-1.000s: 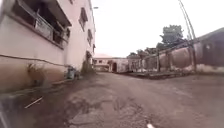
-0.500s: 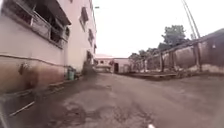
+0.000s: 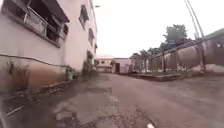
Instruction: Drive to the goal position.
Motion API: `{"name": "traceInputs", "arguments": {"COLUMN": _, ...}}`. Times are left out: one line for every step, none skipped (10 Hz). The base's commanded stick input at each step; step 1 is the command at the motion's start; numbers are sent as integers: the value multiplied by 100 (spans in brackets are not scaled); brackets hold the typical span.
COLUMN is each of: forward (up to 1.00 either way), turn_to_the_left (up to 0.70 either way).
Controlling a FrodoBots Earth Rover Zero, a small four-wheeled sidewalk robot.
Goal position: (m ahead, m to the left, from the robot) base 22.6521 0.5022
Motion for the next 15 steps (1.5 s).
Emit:
{"name": "traceInputs", "arguments": {"forward": 70, "turn_to_the_left": 0}}
{"name": "traceInputs", "arguments": {"forward": 70, "turn_to_the_left": 0}}
{"name": "traceInputs", "arguments": {"forward": 70, "turn_to_the_left": 0}}
{"name": "traceInputs", "arguments": {"forward": 70, "turn_to_the_left": 0}}
{"name": "traceInputs", "arguments": {"forward": 70, "turn_to_the_left": 0}}
{"name": "traceInputs", "arguments": {"forward": 70, "turn_to_the_left": 0}}
{"name": "traceInputs", "arguments": {"forward": 70, "turn_to_the_left": 0}}
{"name": "traceInputs", "arguments": {"forward": 70, "turn_to_the_left": 0}}
{"name": "traceInputs", "arguments": {"forward": 70, "turn_to_the_left": 0}}
{"name": "traceInputs", "arguments": {"forward": 70, "turn_to_the_left": 0}}
{"name": "traceInputs", "arguments": {"forward": 70, "turn_to_the_left": -15}}
{"name": "traceInputs", "arguments": {"forward": 70, "turn_to_the_left": -28}}
{"name": "traceInputs", "arguments": {"forward": 70, "turn_to_the_left": -28}}
{"name": "traceInputs", "arguments": {"forward": 70, "turn_to_the_left": -22}}
{"name": "traceInputs", "arguments": {"forward": 70, "turn_to_the_left": -6}}
